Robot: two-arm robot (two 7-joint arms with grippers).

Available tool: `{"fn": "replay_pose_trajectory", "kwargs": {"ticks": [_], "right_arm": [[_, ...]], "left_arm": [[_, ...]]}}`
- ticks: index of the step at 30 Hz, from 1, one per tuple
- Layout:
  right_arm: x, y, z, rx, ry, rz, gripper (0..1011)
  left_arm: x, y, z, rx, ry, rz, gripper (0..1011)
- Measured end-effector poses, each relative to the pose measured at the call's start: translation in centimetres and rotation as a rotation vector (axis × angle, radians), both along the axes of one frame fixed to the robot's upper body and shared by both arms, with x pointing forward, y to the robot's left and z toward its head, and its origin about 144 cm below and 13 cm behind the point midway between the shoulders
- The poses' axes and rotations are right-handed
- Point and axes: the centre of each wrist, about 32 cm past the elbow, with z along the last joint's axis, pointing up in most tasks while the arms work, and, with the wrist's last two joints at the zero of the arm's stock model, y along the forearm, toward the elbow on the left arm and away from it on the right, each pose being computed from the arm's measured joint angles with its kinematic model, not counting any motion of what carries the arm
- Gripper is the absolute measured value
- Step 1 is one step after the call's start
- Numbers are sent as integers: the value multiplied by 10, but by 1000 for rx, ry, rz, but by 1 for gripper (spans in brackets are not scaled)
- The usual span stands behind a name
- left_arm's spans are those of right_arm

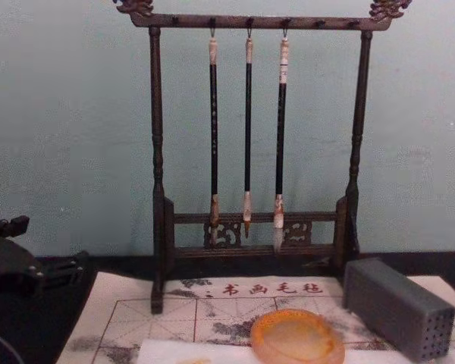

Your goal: Pick up the brush from the inkstone, write on the paper, then place the brush back to its original position.

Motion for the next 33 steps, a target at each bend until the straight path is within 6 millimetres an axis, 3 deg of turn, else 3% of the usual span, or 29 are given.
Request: {"fn": "replay_pose_trajectory", "kwargs": {"ticks": [33], "right_arm": [[19, 7, -20, -26, -21, 22, 202]], "left_arm": [[0, 0, 0, 0, 0, 0, 1001]]}}
